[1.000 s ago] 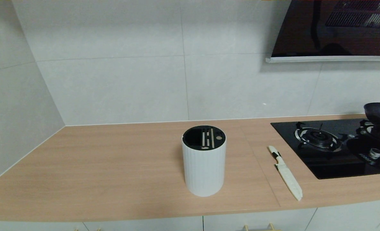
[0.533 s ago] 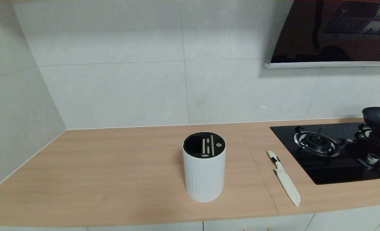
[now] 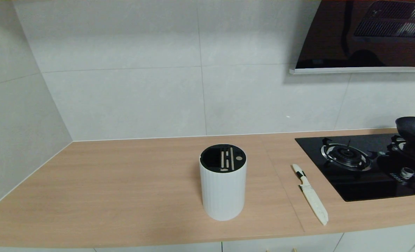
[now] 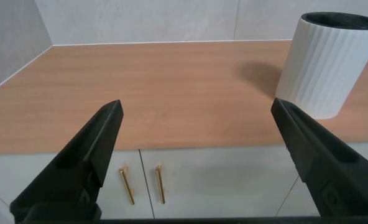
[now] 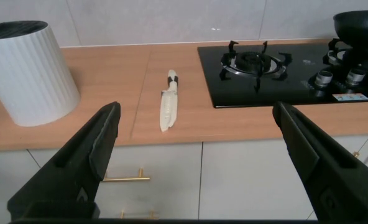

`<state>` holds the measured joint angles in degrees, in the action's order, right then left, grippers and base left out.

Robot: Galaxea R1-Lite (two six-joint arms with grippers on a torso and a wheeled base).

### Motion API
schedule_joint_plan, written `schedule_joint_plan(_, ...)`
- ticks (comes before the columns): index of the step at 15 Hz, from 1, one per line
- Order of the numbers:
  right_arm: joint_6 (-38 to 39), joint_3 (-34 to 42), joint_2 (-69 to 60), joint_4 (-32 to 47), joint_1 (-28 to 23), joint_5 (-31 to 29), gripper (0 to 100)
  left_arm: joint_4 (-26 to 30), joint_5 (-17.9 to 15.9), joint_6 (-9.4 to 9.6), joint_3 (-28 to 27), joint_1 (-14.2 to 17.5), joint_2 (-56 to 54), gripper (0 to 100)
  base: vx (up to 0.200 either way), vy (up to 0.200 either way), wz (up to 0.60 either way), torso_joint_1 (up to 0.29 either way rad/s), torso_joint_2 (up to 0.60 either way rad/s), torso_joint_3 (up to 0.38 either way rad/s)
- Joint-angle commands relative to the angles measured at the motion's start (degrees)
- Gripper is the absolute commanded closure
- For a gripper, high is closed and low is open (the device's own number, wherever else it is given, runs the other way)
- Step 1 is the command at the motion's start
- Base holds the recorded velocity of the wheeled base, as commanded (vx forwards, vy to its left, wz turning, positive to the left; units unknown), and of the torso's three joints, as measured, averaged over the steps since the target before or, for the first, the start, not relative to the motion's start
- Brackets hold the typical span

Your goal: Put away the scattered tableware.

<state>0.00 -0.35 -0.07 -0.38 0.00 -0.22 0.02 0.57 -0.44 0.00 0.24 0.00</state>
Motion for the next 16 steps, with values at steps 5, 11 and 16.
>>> schedule_joint_plan(5,2.1,-11.9,12.9,7.5,0.5,8.5,0,0.1,0.0,0.09,0.0,0.0,0.0,0,0.000,0.000,0.00,0.000,0.00,0.000)
schedule_joint_plan(11,1.3,-20.0,54.8,-1.6,1.8,9.3,0,0.0,0.0,0.09,0.0,0.0,0.0,0,0.000,0.000,0.00,0.000,0.00,0.000)
schedule_joint_plan(16,1.6,-21.8,77.9,-18.3,8.1,7.1,0,0.1,0.0,0.09,0.0,0.0,0.0,0,0.000,0.000,0.00,0.000,0.00,0.000)
